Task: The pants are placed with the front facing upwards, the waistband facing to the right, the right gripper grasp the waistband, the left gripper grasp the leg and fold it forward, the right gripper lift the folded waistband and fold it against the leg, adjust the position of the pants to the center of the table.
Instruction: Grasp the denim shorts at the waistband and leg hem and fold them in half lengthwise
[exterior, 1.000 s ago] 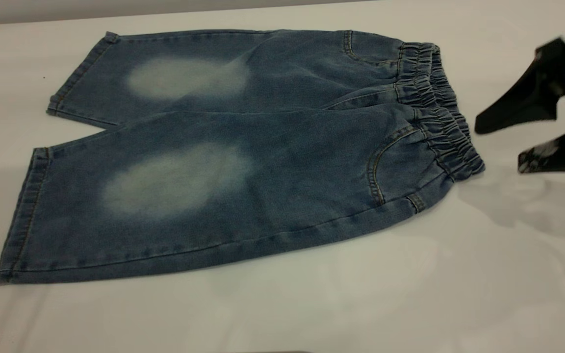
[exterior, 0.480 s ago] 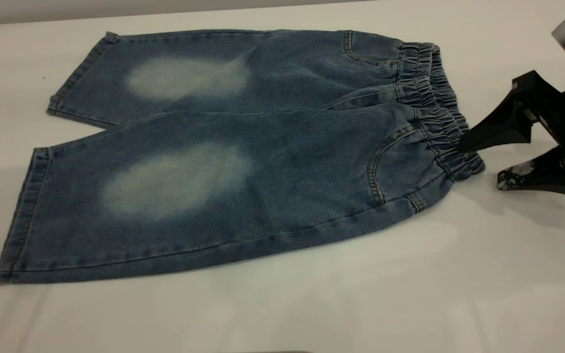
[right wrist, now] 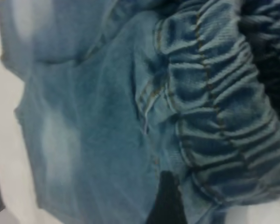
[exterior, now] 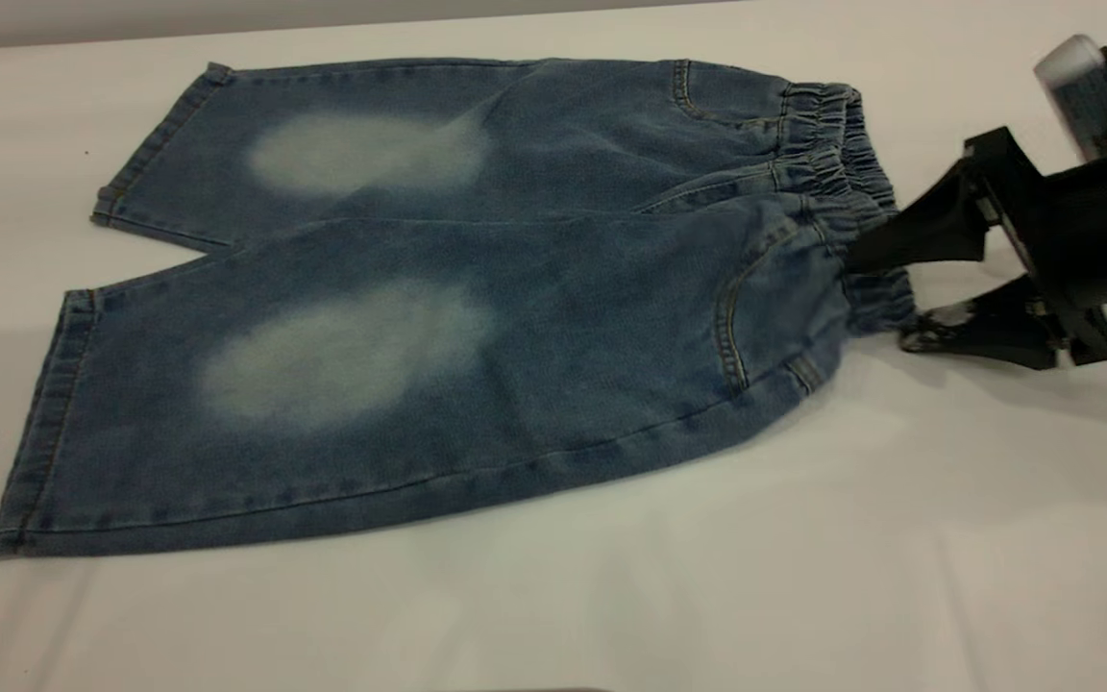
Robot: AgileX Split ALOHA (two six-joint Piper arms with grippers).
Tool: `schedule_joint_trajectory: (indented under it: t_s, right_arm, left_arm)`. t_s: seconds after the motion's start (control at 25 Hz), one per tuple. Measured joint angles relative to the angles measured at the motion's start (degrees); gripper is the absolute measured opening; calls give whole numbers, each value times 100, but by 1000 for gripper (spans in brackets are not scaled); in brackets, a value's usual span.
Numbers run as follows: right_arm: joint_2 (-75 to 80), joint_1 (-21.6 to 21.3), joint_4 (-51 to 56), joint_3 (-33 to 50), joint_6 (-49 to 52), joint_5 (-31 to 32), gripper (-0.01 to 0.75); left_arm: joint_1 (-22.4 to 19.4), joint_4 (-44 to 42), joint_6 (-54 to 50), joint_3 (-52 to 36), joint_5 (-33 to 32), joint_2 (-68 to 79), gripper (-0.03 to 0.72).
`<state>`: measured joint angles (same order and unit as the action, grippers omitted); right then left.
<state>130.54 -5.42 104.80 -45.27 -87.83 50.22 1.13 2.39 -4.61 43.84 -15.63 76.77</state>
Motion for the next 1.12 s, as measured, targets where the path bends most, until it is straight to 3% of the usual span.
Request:
schedule_joint_trajectory:
  t_s: [0.52,1.12]
  right_arm:
    - [306,208,-53,-636,-31,1148,512]
    - [310,84,-544,-1380,562,1472,511]
  left_arm:
    - [0,0,-20,0,23,0,547]
    - [0,0,-36,0,23,0,547]
